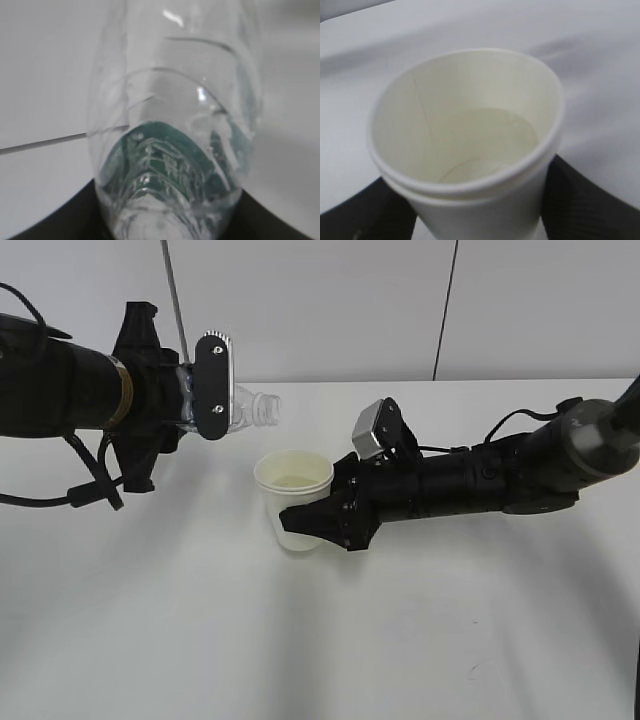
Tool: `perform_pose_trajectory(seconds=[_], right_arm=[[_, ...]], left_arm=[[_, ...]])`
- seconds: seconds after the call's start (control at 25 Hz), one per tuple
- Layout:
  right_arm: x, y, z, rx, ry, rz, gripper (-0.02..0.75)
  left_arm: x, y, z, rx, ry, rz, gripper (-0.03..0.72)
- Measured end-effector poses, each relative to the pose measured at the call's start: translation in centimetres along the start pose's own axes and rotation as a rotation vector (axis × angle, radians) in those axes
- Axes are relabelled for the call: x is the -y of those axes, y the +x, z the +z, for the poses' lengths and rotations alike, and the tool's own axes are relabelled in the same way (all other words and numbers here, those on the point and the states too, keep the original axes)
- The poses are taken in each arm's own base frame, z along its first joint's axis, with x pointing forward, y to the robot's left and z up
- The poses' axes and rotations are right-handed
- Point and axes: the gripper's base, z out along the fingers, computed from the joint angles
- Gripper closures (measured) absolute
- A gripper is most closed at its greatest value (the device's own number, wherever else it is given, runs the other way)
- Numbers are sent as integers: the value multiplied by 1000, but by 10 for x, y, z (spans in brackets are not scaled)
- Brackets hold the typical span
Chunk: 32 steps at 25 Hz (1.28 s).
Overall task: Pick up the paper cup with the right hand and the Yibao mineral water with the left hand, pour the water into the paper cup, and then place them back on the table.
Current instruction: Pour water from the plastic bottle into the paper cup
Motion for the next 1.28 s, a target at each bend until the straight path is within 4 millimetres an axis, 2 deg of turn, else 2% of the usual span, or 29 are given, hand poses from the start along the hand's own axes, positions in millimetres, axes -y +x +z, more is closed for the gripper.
perform_pose_trajectory(seconds=[0.44,0.88,1.28], right_arm=[[7,-3,0,31,72,50,217],[18,-1,-2,30,196,118,217],[26,1,-4,11,289,152,217]], left_arm=[[2,-2,0,16,21,-418,341],[6,-6,0,77,112,-757,341],[-3,11,5,164,132,-997,341]])
